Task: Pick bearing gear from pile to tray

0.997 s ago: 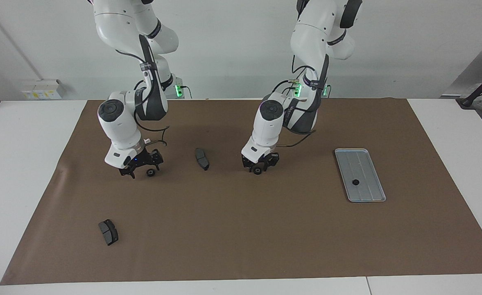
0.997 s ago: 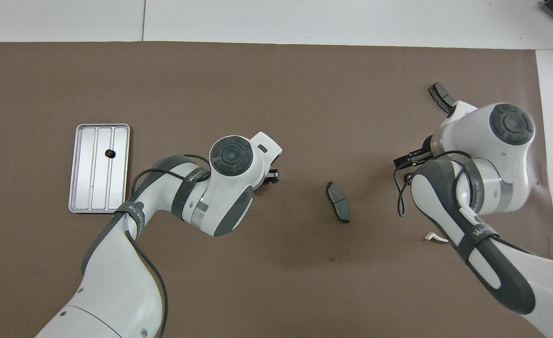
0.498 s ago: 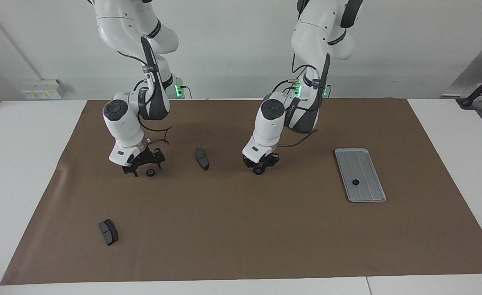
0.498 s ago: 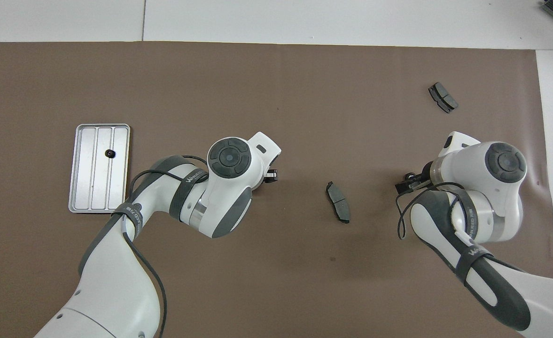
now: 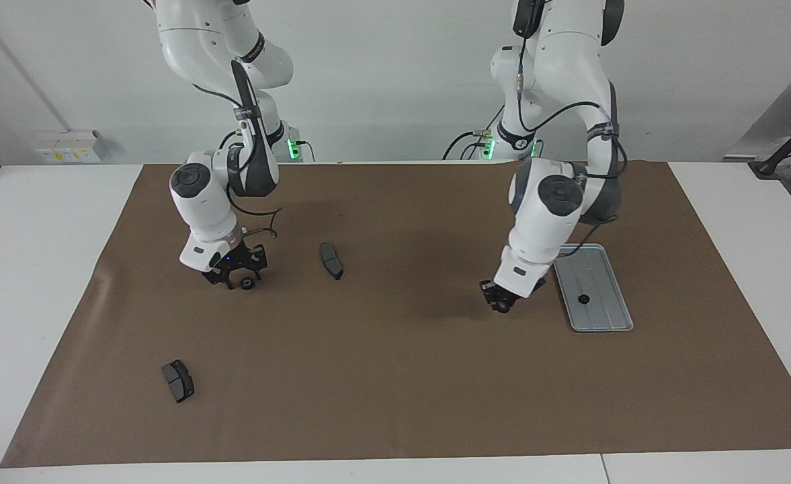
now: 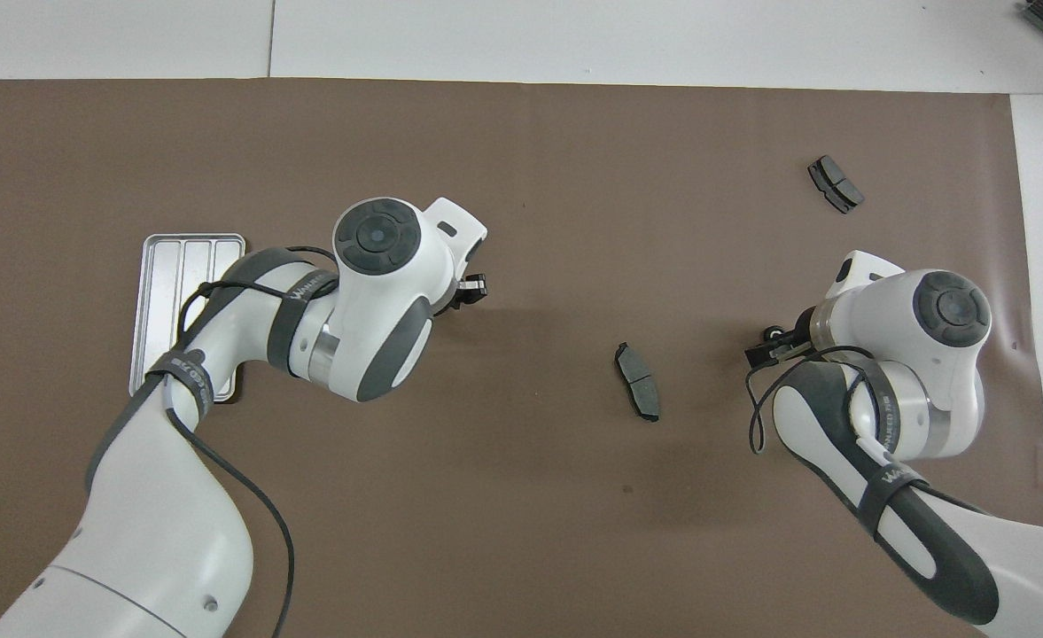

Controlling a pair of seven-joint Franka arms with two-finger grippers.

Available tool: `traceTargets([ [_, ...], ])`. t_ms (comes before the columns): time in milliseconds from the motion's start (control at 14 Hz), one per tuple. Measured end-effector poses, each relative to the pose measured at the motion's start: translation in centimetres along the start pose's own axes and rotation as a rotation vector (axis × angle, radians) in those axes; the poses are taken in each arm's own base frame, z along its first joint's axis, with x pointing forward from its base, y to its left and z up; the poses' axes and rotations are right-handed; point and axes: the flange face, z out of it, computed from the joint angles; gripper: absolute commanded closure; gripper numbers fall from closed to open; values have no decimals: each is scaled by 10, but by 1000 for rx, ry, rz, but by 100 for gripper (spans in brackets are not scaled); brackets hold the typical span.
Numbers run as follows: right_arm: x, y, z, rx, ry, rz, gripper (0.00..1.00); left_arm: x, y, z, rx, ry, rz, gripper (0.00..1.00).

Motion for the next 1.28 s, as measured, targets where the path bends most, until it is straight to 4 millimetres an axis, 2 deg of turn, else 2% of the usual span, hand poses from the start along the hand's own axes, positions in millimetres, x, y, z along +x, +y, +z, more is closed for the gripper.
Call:
traceTargets([
  [71, 0, 0, 0, 1, 0, 1, 96, 7, -27, -2, 4, -8, 22, 100],
  [142, 0, 0, -1, 1, 3, 3, 100, 10, -53, -2, 7, -19, 57, 100],
  [427, 2, -2, -4, 38, 22, 48, 100, -2, -156, 4, 6, -73, 245, 100],
  [570, 11, -10, -12, 47, 24, 71, 100, -20, -185, 13, -3, -109, 328, 100],
  [712, 31, -25, -38, 59, 12, 134, 100, -41, -194, 26, -8, -124, 376, 97],
  [783, 44, -37, -58, 64, 12, 172, 100, -52, -196, 34, -7, -118, 387, 77],
  [854, 58, -53, -78, 69, 17, 211, 100, -61, -196, 43, -6, -110, 394, 43],
  [926, 70, -72, -96, 73, 24, 247, 100, -68, -197, 48, -5, -105, 398, 16],
  [997, 81, -94, -112, 77, 32, 284, 100, -72, -196, 50, -5, -98, 401, 0],
  [1139, 93, -139, -125, 88, 45, 348, 100, -68, -195, 43, -2, -71, 404, 0],
  [1282, 96, -182, -125, 98, 46, 414, 100, -58, -191, 24, 1, -28, 410, 0],
])
